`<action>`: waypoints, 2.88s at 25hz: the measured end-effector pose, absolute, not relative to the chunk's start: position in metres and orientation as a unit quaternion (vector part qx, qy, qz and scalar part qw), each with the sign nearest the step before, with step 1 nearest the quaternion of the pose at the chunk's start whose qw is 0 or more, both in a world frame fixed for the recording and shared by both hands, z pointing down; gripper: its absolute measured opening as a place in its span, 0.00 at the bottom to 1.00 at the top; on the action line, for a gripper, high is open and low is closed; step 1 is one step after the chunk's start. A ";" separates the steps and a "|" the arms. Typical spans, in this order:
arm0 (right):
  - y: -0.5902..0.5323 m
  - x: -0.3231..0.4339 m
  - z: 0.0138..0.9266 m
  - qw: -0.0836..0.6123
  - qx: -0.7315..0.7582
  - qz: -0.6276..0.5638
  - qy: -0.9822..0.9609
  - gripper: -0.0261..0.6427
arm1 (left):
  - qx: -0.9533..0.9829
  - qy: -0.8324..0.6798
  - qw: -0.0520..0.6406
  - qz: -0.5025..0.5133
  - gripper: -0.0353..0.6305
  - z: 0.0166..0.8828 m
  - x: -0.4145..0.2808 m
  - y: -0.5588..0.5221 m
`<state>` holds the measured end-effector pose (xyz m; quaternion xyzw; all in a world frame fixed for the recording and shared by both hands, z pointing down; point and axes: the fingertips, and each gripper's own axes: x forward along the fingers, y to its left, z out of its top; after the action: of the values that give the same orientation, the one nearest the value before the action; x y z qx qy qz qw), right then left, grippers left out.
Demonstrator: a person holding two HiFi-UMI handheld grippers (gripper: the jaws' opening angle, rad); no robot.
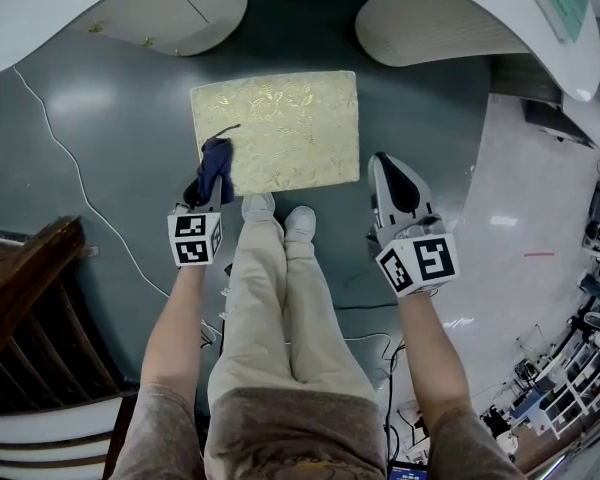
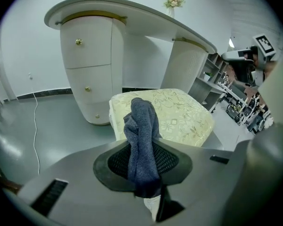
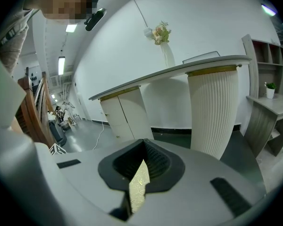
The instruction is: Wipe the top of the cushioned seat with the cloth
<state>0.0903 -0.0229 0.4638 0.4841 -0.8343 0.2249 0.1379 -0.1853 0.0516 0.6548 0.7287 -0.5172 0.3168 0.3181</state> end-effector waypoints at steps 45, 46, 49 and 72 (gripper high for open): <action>-0.025 0.148 0.454 0.141 0.535 0.227 -0.802 0.05 | 0.829 -0.395 0.360 0.166 0.20 0.593 0.090 -0.066; -0.025 0.152 0.453 0.142 0.537 0.227 -0.800 0.05 | 0.826 -0.394 0.368 0.164 0.20 0.596 0.097 -0.066; -0.027 0.161 0.450 0.140 0.544 0.226 -0.796 0.05 | 0.820 -0.393 0.382 0.163 0.20 0.602 0.113 -0.068; -0.026 0.167 0.455 0.137 0.544 0.235 -0.794 0.05 | 0.777 -0.425 0.386 0.259 0.20 0.656 0.106 -0.063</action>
<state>0.1668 -0.0257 0.4546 0.5441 -0.7937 0.2353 0.1365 0.1055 -0.0628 0.6557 0.7769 -0.4247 0.2593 0.3857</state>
